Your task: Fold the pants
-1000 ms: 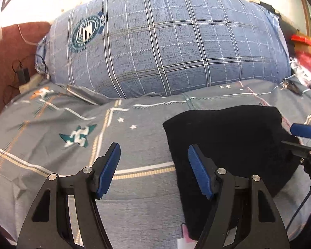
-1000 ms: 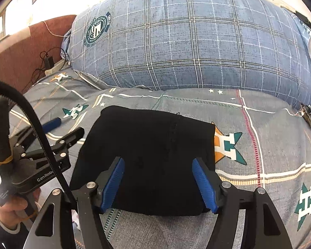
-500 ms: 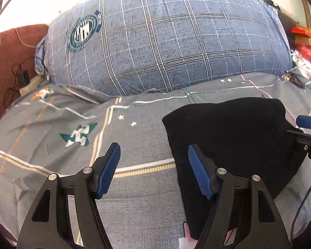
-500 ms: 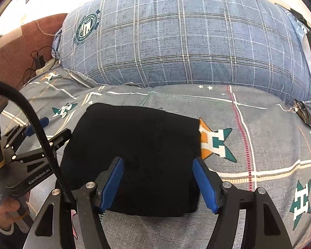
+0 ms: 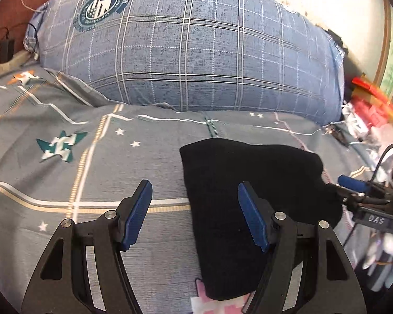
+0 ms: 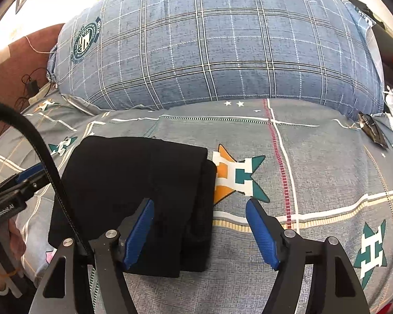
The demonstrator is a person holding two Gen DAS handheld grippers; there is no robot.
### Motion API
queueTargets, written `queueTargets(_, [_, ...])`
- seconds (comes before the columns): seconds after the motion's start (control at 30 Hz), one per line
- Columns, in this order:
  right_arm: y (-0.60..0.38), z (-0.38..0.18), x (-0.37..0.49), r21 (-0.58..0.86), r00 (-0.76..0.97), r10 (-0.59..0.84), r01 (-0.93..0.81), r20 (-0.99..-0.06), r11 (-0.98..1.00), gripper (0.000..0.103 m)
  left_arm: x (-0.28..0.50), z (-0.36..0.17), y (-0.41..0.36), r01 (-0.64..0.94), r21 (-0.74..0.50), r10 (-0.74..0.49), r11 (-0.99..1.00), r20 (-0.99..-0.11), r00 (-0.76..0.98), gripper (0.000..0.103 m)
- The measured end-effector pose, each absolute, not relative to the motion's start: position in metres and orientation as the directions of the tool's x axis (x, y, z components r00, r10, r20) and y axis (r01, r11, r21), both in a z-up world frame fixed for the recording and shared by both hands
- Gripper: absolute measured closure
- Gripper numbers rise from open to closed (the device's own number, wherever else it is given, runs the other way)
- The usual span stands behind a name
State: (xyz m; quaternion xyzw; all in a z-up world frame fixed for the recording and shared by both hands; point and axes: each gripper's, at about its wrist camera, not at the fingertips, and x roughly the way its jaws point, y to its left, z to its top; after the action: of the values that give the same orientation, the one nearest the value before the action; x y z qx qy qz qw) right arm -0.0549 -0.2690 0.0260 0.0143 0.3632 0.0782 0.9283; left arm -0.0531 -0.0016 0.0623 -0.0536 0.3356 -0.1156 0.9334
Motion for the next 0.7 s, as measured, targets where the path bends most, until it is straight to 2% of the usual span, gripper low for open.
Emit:
queueTargets(0.4, [-0.271,0.021,-0.049,0.081,0.715,0.16,-0.144,-0.68,0.986,0.031,-0.055,0.058,-0.011,0.255,-0.246,-0.354,0.935,-0.619,0.701,0.035])
queueTargets(0.7, [-0.275,0.018,-0.038,0.112,0.699,0.201,-0.171,-0.687,0.979,0.024,-0.043,0.041,-0.016,0.264,-0.347,-0.435,0.9,-0.677,0.593,0.035])
